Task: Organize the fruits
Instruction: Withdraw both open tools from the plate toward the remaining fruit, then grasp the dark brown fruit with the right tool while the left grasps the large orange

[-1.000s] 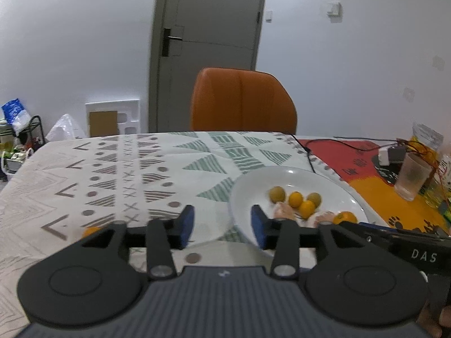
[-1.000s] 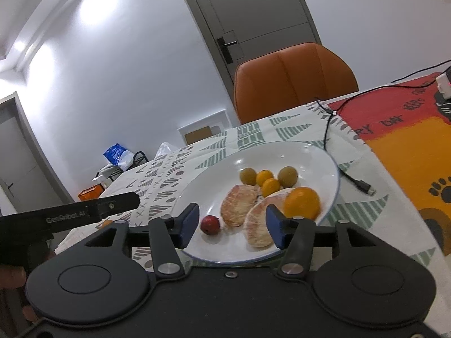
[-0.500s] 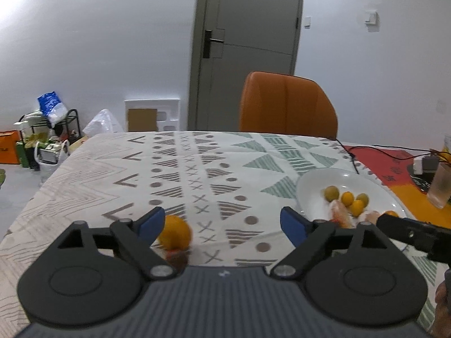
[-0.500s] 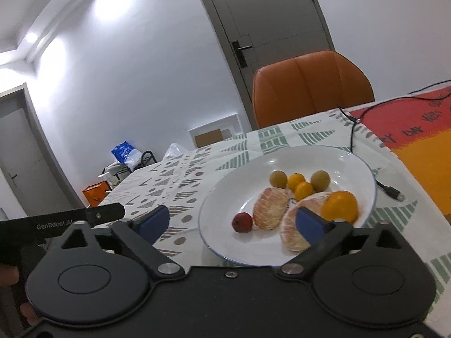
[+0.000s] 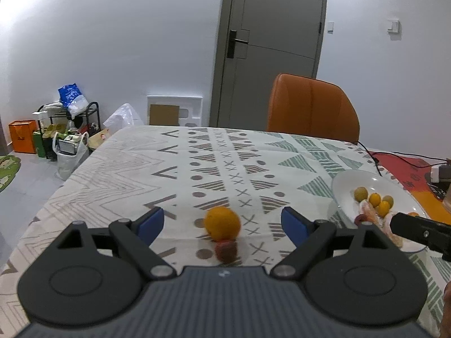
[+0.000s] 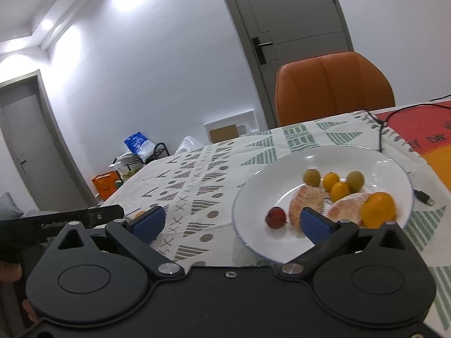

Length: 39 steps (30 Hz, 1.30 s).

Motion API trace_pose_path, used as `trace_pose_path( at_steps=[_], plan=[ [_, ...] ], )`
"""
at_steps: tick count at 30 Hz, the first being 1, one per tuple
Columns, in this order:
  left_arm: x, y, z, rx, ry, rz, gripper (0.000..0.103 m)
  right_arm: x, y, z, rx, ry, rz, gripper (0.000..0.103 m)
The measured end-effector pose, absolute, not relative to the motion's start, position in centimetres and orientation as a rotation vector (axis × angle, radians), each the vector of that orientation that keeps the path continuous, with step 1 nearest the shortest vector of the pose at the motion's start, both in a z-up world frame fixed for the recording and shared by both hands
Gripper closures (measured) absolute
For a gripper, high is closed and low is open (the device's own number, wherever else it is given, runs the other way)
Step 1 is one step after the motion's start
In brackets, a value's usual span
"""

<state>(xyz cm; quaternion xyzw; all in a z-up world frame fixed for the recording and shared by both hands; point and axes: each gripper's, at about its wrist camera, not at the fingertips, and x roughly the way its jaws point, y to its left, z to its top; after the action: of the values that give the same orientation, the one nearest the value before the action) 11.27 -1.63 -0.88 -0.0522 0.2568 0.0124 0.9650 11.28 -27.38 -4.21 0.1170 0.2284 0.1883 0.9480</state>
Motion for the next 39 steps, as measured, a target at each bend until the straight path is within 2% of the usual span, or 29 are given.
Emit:
trace_pose_path(
  at_steps=[10, 15, 28, 36, 39],
  plan=[
    [10.8, 1.1, -1.5, -0.145, 0.526, 0.038, 0.014, 11.9, -24.2, -4.3, 0.2, 0.489, 0.44, 0.002],
    [10.5, 2.5, -1.9, -0.163, 0.522, 0.049, 0.014, 12.4, -22.3, -4.5, 0.178, 0.518, 0.478, 0.012],
    [10.4, 5.2, -2.9, -0.197, 0.552, 0.007, 0.014, 13.9, -17.0, -5.2, 0.119, 0.603, 0.556, 0.025],
    [10.3, 6.8, -3.1, -0.224, 0.552, 0.001, 0.014, 15.2, -14.4, -6.2, 0.127, 0.674, 0.594, 0.039],
    [10.3, 7.1, -3.1, -0.226, 0.555, -0.001, 0.014, 15.6, -13.7, -6.5, 0.126, 0.688, 0.597, 0.041]
  ],
)
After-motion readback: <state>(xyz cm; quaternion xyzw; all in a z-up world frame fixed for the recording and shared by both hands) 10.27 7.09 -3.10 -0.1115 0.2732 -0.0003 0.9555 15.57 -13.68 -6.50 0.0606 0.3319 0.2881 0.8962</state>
